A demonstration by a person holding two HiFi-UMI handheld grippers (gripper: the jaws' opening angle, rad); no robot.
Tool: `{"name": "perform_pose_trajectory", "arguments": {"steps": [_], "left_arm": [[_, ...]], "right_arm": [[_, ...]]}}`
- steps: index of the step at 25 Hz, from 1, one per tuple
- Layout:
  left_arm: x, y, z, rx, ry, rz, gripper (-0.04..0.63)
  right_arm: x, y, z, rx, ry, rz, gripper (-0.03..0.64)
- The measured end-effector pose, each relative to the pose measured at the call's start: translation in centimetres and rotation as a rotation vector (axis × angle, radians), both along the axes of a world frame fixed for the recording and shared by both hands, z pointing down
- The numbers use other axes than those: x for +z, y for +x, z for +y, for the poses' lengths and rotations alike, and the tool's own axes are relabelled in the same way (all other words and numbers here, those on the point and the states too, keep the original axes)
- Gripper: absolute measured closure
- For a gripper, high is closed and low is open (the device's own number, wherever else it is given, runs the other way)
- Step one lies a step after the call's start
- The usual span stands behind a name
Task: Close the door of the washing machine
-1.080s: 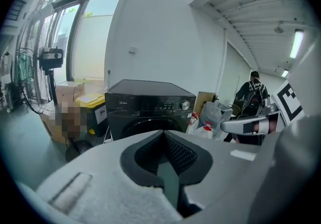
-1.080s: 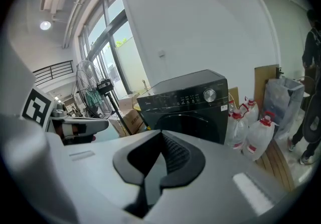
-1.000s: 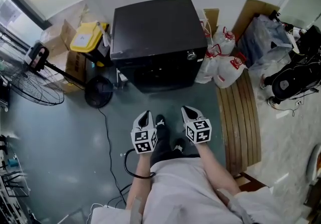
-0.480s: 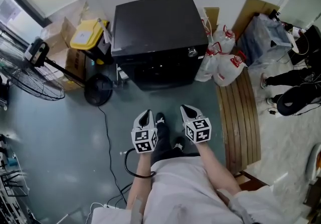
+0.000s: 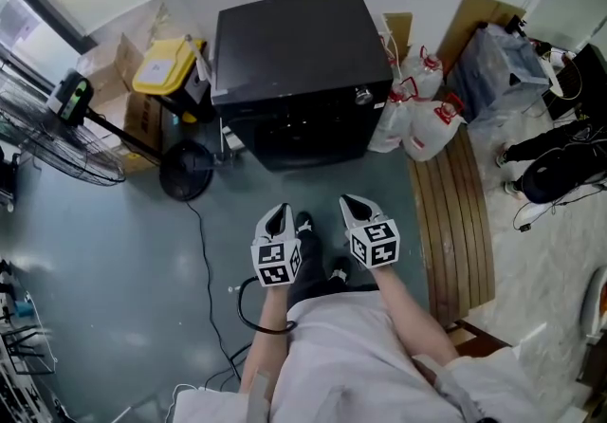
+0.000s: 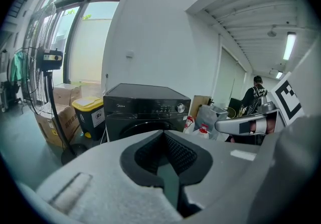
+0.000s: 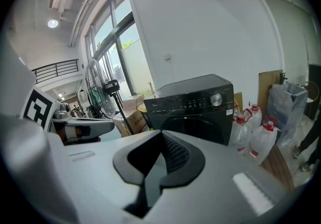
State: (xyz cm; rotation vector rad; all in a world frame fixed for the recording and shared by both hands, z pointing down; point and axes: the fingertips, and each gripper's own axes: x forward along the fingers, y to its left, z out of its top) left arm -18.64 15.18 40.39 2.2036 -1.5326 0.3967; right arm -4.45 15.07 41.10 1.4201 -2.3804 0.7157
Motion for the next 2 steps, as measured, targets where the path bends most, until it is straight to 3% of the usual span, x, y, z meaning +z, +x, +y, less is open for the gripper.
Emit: {"name": "perform_pose_trajectory", "arguments": {"steps": [2], "left_arm": [[-0.10, 0.10, 0.04, 0.005, 0.003, 0.003, 0.592]], "right_arm": [[-0.07, -0.04, 0.04, 0.002, 0.002, 0.001, 0.615]]}}
